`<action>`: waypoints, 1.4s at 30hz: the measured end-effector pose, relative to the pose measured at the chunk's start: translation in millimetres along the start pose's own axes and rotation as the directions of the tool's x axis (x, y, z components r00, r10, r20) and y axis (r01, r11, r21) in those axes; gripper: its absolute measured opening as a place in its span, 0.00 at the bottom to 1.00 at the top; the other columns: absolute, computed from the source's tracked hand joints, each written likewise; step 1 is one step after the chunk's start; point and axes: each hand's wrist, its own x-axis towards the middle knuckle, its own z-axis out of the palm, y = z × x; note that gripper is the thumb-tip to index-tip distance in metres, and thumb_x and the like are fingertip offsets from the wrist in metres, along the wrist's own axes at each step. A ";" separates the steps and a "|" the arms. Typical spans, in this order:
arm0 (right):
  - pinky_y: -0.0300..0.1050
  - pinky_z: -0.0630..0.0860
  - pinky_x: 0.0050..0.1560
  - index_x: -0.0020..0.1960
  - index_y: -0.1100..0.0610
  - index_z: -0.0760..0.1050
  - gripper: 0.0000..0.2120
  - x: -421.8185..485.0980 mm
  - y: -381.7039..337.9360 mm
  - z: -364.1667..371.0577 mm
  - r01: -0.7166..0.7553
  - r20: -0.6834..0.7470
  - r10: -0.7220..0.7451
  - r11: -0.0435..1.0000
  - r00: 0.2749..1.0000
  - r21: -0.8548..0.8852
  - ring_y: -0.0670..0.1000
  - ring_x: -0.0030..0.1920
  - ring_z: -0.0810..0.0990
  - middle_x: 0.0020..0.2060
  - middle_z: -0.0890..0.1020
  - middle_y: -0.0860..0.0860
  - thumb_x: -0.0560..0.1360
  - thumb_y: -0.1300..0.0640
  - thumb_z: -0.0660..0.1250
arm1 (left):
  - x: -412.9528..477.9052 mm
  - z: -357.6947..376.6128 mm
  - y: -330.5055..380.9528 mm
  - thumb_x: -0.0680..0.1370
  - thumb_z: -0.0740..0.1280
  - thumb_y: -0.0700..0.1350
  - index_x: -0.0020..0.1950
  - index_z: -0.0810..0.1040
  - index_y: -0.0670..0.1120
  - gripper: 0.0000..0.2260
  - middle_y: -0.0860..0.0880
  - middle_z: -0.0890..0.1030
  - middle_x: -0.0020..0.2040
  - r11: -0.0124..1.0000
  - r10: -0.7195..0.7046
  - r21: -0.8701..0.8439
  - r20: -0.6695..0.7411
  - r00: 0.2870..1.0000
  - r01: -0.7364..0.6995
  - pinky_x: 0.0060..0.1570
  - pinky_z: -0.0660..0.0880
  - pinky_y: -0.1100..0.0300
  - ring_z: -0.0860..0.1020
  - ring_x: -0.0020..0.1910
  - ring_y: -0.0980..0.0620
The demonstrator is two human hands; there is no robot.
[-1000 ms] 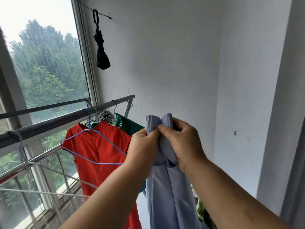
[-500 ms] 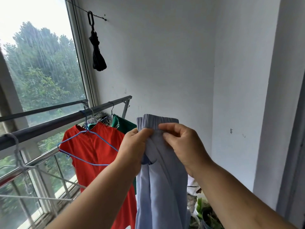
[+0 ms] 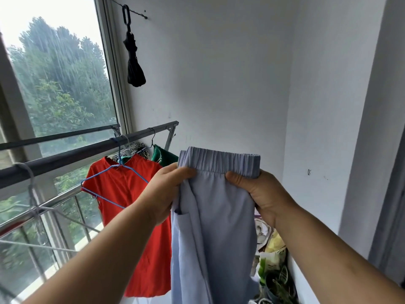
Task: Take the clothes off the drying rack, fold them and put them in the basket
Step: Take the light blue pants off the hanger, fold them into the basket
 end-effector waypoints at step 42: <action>0.46 0.79 0.51 0.54 0.58 0.82 0.22 -17.6 5.8 -41.3 -0.169 0.075 0.180 0.976 0.981 -0.140 0.54 0.50 0.85 0.48 0.87 0.55 0.62 0.54 0.77 | -2.6 7.0 -24.0 0.77 0.66 0.33 0.56 0.82 0.44 0.12 0.45 0.85 0.47 0.999 0.043 0.005 0.185 0.982 -0.044 0.42 0.79 0.61 0.83 0.43 0.52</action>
